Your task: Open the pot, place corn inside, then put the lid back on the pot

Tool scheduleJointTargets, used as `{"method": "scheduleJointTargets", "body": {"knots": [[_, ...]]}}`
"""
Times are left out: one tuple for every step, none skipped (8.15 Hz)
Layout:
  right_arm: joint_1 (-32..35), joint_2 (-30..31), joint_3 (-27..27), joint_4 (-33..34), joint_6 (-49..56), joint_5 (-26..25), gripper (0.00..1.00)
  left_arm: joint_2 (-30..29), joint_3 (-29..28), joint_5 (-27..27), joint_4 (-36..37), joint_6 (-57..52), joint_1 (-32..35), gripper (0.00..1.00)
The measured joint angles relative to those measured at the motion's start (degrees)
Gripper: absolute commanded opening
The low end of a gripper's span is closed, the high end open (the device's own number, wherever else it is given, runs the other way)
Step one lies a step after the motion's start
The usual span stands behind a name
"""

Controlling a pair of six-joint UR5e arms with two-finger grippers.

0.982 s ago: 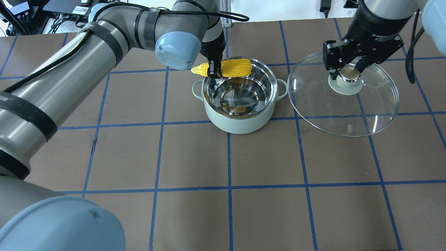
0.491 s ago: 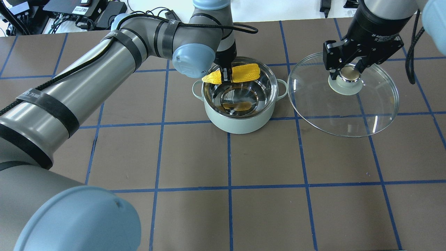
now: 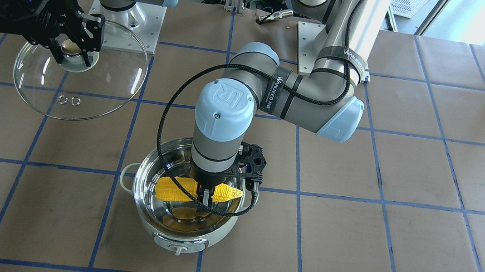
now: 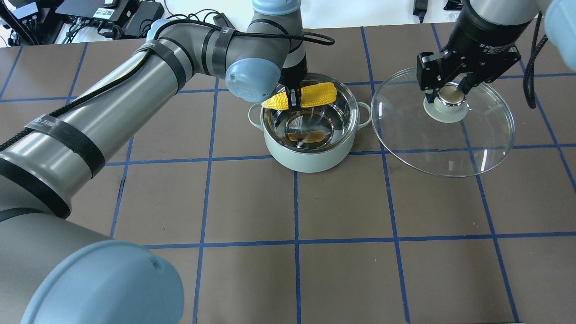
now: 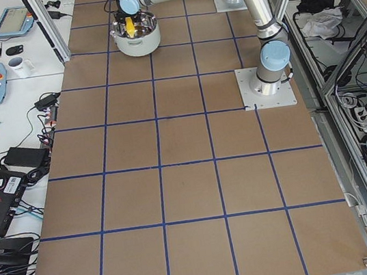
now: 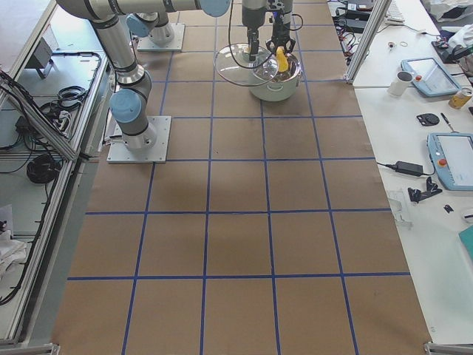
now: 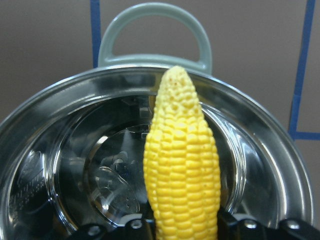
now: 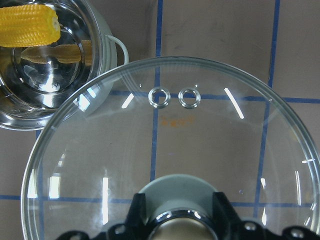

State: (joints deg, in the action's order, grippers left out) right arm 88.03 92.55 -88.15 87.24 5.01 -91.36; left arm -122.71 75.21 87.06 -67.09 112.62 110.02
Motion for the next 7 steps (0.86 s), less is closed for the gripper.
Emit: {"method": "scheduleJointTargets", "body": {"knots": [[0.0, 0.0, 0.0, 0.0, 0.0, 0.0, 0.27, -0.1, 0.0, 0.1, 0.0, 0.3, 0.0, 0.95], [0.0, 0.0, 0.0, 0.0, 0.0, 0.0, 0.26, -0.5, 0.0, 0.1, 0.1, 0.5, 0.2, 1.0], [0.0, 0.0, 0.0, 0.0, 0.0, 0.0, 0.26, -0.7, 0.0, 0.0, 0.1, 0.7, 0.5, 1.0], [0.0, 0.0, 0.0, 0.0, 0.0, 0.0, 0.26, -0.6, 0.0, 0.0, 0.1, 0.7, 0.8, 1.0], [0.0, 0.0, 0.0, 0.0, 0.0, 0.0, 0.26, -0.4, 0.0, 0.0, -0.1, 0.6, 1.0, 1.0], [0.0, 0.0, 0.0, -0.1, 0.1, 0.0, 0.26, 0.5, 0.0, 0.1, -0.4, -0.1, 1.1, 1.0], [0.1, 0.0, 0.0, -0.1, 0.2, 0.0, 0.26, 2.0, -0.1, 0.2, -1.2, -1.7, 0.9, 1.0]]}}
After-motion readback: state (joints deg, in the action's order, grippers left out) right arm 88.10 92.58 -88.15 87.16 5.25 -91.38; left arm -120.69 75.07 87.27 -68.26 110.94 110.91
